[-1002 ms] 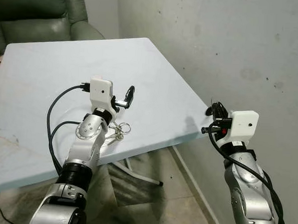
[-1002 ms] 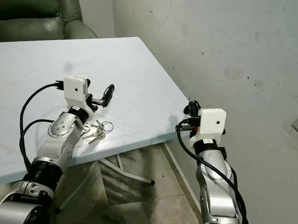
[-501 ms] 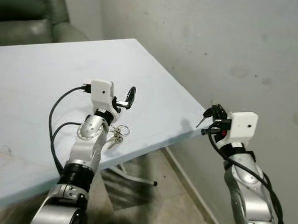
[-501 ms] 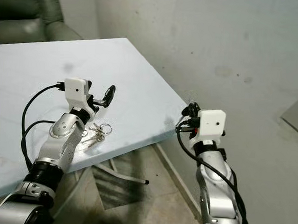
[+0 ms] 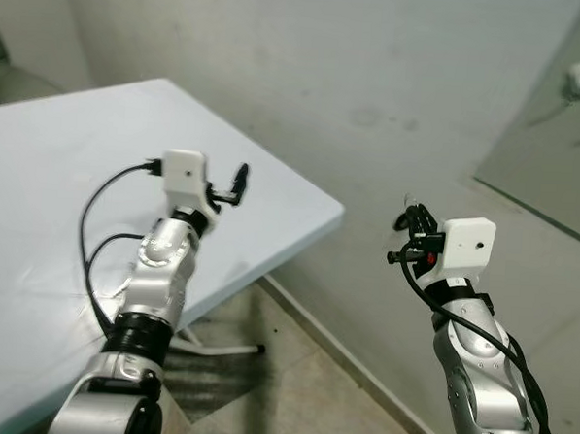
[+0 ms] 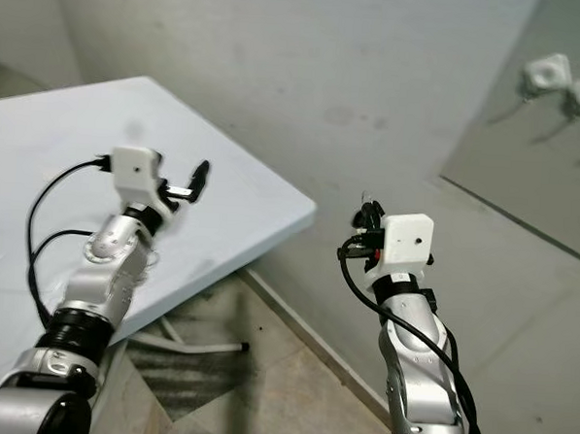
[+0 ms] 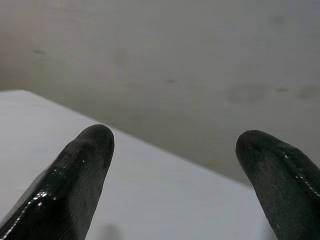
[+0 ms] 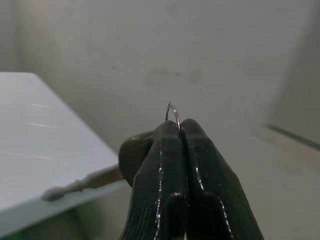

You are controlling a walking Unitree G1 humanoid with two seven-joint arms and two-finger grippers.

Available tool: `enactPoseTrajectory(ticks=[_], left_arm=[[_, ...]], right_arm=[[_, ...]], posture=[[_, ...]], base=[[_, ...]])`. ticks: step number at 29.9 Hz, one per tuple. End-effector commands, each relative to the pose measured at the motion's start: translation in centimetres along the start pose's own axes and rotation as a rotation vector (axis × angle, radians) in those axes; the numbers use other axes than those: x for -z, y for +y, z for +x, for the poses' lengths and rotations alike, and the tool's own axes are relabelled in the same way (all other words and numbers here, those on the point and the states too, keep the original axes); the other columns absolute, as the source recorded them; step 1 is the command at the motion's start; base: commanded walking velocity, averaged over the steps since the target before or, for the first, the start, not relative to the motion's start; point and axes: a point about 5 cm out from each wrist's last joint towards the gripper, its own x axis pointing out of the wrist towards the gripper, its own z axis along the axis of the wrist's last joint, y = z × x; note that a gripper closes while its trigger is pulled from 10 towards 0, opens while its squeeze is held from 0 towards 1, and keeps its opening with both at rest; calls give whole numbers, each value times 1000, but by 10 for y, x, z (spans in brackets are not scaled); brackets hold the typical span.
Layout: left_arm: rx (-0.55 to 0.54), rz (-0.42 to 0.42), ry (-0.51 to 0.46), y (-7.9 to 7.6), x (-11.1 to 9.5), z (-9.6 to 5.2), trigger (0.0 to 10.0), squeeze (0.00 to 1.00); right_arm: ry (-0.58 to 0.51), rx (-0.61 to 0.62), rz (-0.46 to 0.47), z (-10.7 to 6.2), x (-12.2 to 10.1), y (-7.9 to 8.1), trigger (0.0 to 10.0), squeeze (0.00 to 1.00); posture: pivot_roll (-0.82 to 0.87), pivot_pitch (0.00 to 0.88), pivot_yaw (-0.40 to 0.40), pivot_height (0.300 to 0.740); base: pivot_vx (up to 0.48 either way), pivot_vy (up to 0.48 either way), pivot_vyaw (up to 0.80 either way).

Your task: Hang keys on a hook

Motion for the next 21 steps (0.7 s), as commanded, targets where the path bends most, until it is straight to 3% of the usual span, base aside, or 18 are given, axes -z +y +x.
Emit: enactPoseTrajectory(ticks=[1,21], left_arm=[[5,24,11,-1,0,1,10000,0],[7,76,-18,-6,-3,5,10000,0]], right_arm=[[-17,-4,4,2,-5,1,10000,0],[-15,13,-4,3,-6,-2,10000,0]], posture=[[-40,0,-36,740],[-46,0,-30,740]], base=[[0,0,-663],[0,0,-664]])
